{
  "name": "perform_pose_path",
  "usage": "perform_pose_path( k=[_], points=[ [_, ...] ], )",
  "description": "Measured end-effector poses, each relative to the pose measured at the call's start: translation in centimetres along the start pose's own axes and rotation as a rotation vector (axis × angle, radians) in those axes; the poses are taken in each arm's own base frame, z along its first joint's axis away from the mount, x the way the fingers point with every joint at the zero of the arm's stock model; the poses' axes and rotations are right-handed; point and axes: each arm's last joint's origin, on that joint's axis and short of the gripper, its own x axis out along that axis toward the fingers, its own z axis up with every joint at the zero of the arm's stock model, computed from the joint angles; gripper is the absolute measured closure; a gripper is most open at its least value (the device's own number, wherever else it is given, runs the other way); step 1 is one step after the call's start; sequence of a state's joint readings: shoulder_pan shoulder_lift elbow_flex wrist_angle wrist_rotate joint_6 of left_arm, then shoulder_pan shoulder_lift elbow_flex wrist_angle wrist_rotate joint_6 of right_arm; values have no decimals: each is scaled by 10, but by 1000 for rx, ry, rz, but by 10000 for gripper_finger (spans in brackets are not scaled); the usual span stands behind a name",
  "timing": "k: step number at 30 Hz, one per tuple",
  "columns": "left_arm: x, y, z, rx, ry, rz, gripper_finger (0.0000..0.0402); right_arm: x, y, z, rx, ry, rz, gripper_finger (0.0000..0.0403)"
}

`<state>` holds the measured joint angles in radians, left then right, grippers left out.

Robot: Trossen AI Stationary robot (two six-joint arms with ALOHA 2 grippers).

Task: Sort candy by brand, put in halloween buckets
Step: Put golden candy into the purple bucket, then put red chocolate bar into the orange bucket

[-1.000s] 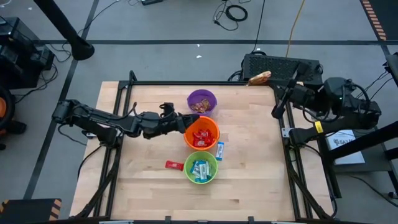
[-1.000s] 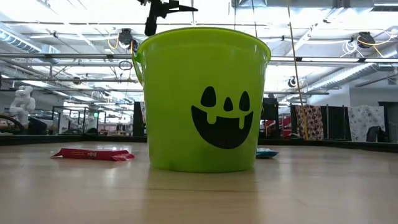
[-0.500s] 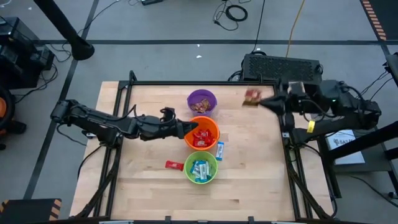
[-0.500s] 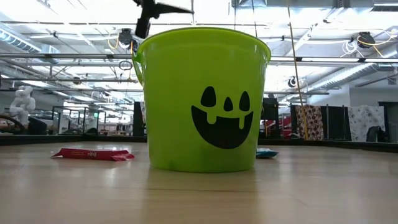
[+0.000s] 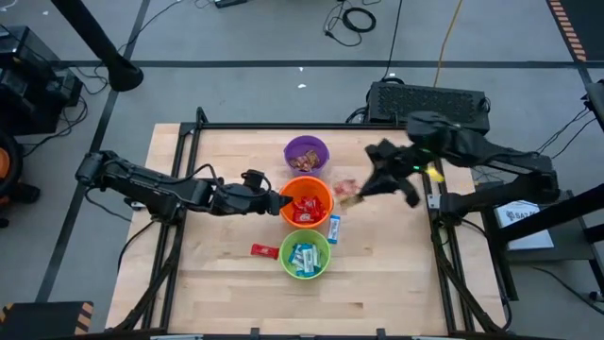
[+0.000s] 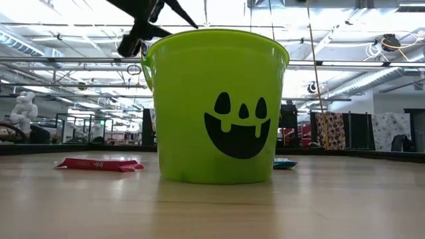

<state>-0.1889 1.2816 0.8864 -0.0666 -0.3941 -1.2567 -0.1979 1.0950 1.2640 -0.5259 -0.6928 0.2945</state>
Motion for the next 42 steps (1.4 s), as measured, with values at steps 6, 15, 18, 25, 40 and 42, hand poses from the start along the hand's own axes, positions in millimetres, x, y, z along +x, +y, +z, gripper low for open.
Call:
perform_pose_path(
  k=[6,15,18,25,40,42],
  points=[
    [-5,11,-14,-79,83,125,256,28,-68,2,140,11,-340,403],
    [-16,25,-31,-88,151,292,256,71,-180,-16,201,71,-668,403],
    [-18,29,-34,-68,173,327,256,77,-207,-29,273,108,-730,399],
    [-20,31,-37,-83,299,344,256,67,-222,-35,350,125,-804,310],
    [-39,41,-70,590,731,208,256,-21,-85,21,106,-229,-618,157],
    [-42,45,-76,744,759,160,255,-28,-70,22,144,-280,-590,158]
  ],
)
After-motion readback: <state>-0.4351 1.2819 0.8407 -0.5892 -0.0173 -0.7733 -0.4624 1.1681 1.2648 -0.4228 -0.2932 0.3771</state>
